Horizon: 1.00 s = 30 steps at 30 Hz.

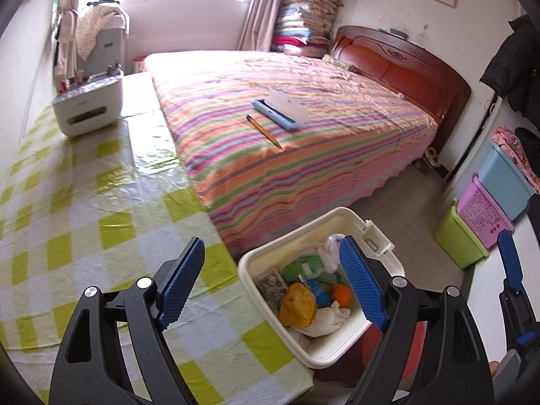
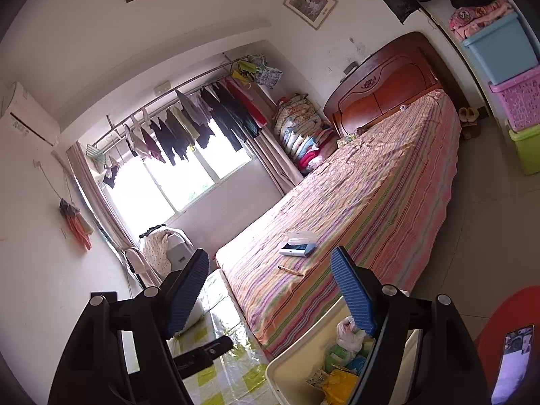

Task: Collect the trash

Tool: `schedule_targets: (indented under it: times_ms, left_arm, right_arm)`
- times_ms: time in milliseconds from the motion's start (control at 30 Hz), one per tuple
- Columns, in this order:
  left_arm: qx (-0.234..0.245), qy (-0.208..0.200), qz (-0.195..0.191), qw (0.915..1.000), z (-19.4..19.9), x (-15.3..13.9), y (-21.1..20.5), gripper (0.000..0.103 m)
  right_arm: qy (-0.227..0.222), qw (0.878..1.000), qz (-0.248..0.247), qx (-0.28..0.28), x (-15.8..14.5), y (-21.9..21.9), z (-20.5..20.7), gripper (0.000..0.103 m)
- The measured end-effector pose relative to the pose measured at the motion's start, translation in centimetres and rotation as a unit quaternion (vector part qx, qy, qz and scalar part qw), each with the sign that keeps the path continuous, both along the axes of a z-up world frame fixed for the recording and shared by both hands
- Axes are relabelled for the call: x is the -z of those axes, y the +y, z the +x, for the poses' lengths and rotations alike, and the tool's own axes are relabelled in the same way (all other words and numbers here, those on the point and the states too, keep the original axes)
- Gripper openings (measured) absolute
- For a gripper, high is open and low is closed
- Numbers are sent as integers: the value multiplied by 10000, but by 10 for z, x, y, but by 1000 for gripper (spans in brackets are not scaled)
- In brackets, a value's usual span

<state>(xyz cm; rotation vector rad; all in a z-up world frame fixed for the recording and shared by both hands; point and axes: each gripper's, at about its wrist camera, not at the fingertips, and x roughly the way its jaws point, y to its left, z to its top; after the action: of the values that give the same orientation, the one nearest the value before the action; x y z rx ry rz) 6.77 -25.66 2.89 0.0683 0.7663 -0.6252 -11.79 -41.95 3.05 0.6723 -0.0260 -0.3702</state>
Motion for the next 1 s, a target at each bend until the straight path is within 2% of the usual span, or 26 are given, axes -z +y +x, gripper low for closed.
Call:
schedule_targets:
  times_ms: [100, 167, 233, 333, 567, 767, 1000]
  left_arm:
    - [-218, -423, -34, 9989, -14, -16, 28, 85]
    - [-408, -726, -15, 9965, -24, -24, 45, 86]
    - [-441, -886, -10, 9951, -31, -28, 59, 86]
    - [-461, -957, 58, 9943, -36, -30, 74, 86]
    - [-518, -1010, 119, 9935, -41, -28, 101, 86]
    - [-608, -1131, 210, 9915, -41, -26, 111, 86]
    - [-621, -1053, 218, 9923, -40, -23, 113, 86]
  right_arm:
    - [337, 9991, -234, -64, 0, 11, 1, 76]
    - [489, 9979, -413, -93, 0, 24, 1, 82]
    - [573, 9960, -668, -154, -2, 36, 1, 83]
    - [593, 9939, -917, -160, 1, 49, 1, 85]
    - [800, 9919, -961, -212, 0, 60, 13, 88]
    - [848, 9887, -1202, -291, -2, 75, 17, 88]
    - [864, 9886, -1200, -289, -2, 77, 20, 88]
